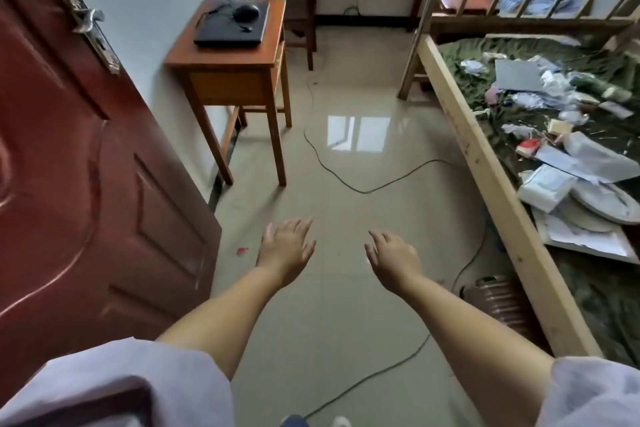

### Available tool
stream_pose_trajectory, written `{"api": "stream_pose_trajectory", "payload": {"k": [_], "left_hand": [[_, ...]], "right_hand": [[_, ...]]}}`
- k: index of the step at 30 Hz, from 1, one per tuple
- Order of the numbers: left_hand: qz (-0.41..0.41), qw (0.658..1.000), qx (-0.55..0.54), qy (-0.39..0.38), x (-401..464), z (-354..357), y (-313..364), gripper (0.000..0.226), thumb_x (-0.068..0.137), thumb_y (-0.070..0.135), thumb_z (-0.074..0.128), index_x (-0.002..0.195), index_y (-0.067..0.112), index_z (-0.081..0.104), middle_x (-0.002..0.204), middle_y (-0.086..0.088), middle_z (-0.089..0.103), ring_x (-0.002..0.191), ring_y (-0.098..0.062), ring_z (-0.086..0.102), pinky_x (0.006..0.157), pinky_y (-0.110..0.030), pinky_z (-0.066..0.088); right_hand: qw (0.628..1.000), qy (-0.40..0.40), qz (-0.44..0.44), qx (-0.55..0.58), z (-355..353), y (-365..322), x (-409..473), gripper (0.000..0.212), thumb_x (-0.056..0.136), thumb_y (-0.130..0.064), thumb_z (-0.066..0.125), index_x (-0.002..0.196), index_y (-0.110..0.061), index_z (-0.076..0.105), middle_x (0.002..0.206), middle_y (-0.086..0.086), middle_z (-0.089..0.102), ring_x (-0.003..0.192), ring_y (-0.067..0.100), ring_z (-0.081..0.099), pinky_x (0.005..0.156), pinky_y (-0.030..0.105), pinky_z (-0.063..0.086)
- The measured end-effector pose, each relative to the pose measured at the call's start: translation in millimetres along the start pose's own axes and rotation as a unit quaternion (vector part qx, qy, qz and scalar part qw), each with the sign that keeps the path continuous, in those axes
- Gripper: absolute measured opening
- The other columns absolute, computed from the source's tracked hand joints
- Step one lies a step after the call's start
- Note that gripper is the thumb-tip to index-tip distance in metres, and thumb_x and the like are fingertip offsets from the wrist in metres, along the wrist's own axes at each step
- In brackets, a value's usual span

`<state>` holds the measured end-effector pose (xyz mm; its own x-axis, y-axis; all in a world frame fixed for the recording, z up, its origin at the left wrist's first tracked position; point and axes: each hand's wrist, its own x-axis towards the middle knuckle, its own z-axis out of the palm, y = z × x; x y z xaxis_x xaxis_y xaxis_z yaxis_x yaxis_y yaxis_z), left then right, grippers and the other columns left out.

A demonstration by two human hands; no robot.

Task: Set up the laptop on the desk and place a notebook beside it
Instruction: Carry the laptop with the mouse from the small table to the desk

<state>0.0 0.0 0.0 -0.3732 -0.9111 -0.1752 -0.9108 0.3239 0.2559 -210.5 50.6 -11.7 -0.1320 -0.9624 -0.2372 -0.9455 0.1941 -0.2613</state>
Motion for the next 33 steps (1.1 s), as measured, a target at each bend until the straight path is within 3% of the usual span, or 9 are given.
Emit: {"api": "stream_pose_trajectory", "payload": {"k": [10, 23, 28, 33], "left_hand": [[-0.018, 0.998, -0.037, -0.049, 103, -8, -10, 0.041, 0.096, 0.039, 0.035, 0.126, 0.013, 0.046, 0.129, -0.009, 0.056, 0.118, -0.028, 0.051, 0.094, -0.039, 0.042], [0.054, 0.998, -0.025, -0.007, 396, -119, -68, 0.047, 0.095, 0.045, 0.035, 0.131, 0.017, 0.044, 0.130, -0.007, 0.056, 0.118, -0.025, 0.052, 0.094, -0.041, 0.048], [0.080, 0.996, -0.024, -0.007, 491, -136, -65, 0.045, 0.095, 0.045, 0.035, 0.130, 0.018, 0.044, 0.131, -0.006, 0.055, 0.117, -0.024, 0.054, 0.090, -0.040, 0.049], [0.081, 0.996, -0.033, 0.018, 598, -157, -63, 0.047, 0.096, 0.043, 0.034, 0.134, 0.015, 0.041, 0.135, -0.006, 0.052, 0.122, -0.022, 0.051, 0.096, -0.040, 0.048]], "right_hand": [[1.000, -0.023, 0.008, 0.015, -14, 9, 112, 0.039, 0.098, -0.039, 0.024, 0.111, -0.016, 0.053, 0.118, 0.010, 0.060, 0.106, 0.029, 0.058, 0.079, 0.033, 0.042], [0.996, 0.058, 0.054, 0.039, -117, -23, 377, 0.038, 0.097, -0.038, 0.025, 0.107, -0.017, 0.056, 0.114, 0.010, 0.060, 0.101, 0.031, 0.059, 0.075, 0.035, 0.043], [0.994, 0.080, 0.060, 0.046, -147, -4, 466, 0.038, 0.097, -0.038, 0.025, 0.108, -0.017, 0.056, 0.115, 0.008, 0.061, 0.100, 0.030, 0.058, 0.072, 0.033, 0.040], [0.996, 0.081, 0.034, 0.033, -181, 23, 581, 0.040, 0.098, -0.037, 0.024, 0.109, -0.016, 0.056, 0.115, 0.008, 0.061, 0.100, 0.029, 0.058, 0.074, 0.033, 0.043]]}}
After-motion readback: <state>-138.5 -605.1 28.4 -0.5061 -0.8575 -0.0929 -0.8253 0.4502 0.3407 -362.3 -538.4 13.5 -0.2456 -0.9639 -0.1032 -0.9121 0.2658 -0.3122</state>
